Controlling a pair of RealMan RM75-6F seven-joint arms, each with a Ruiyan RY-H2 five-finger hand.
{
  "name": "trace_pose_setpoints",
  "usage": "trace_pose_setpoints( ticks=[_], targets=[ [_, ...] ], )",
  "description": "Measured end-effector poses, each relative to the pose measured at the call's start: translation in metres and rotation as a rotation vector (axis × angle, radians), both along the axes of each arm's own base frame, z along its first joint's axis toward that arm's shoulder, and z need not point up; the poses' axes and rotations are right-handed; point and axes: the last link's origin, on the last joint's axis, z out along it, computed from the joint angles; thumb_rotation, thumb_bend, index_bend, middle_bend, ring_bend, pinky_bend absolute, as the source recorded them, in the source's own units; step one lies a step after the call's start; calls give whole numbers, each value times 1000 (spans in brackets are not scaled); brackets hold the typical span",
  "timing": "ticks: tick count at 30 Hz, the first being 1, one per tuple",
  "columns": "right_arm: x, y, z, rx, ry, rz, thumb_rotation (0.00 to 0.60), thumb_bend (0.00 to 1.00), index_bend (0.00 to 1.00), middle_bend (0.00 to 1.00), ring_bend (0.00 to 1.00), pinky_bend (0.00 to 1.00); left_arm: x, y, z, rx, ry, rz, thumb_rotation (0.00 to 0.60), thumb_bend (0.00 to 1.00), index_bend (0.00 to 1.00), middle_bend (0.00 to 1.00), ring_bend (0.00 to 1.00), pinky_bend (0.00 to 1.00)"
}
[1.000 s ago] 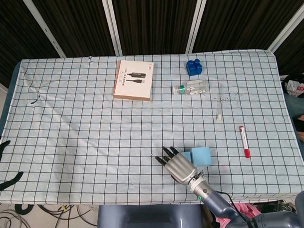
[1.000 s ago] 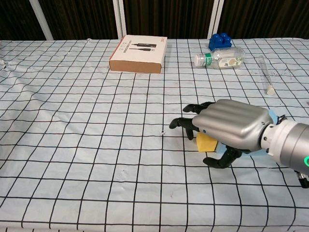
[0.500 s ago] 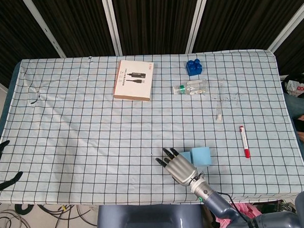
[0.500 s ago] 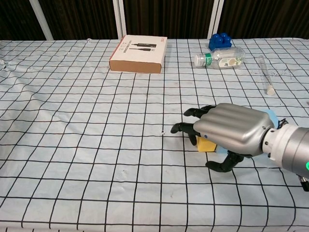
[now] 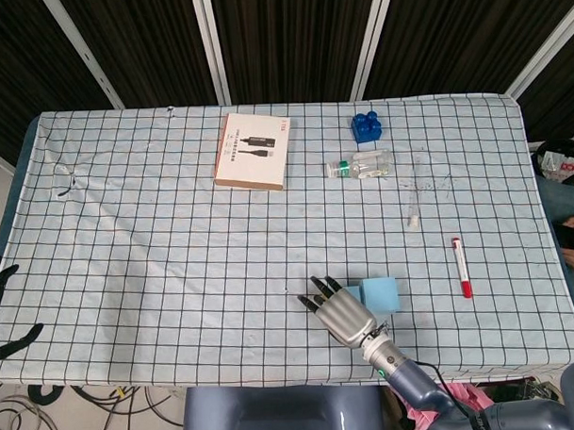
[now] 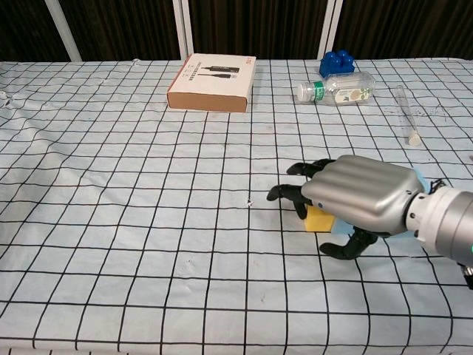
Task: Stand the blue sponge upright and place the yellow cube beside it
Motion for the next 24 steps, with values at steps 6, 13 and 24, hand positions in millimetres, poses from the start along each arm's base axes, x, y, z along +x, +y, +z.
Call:
trace_pose_setpoints(
  ticks=[6,13,24],
  targets=[
    [-1,1,1,1,4,3,600,314,130,339,0,116,0,0,0,2,0,-1,600,113,159,56,0,0],
    [-2,1,1,0,6,0,600,315,130,337,0,116,0,0,0,1,2,0,600,112,159,56,0,0],
    [2,2,2,3,-23,6,600,315,130,237,0,116,0,-1,0,3,0,1,600,112,160,56,0,0]
  ],
)
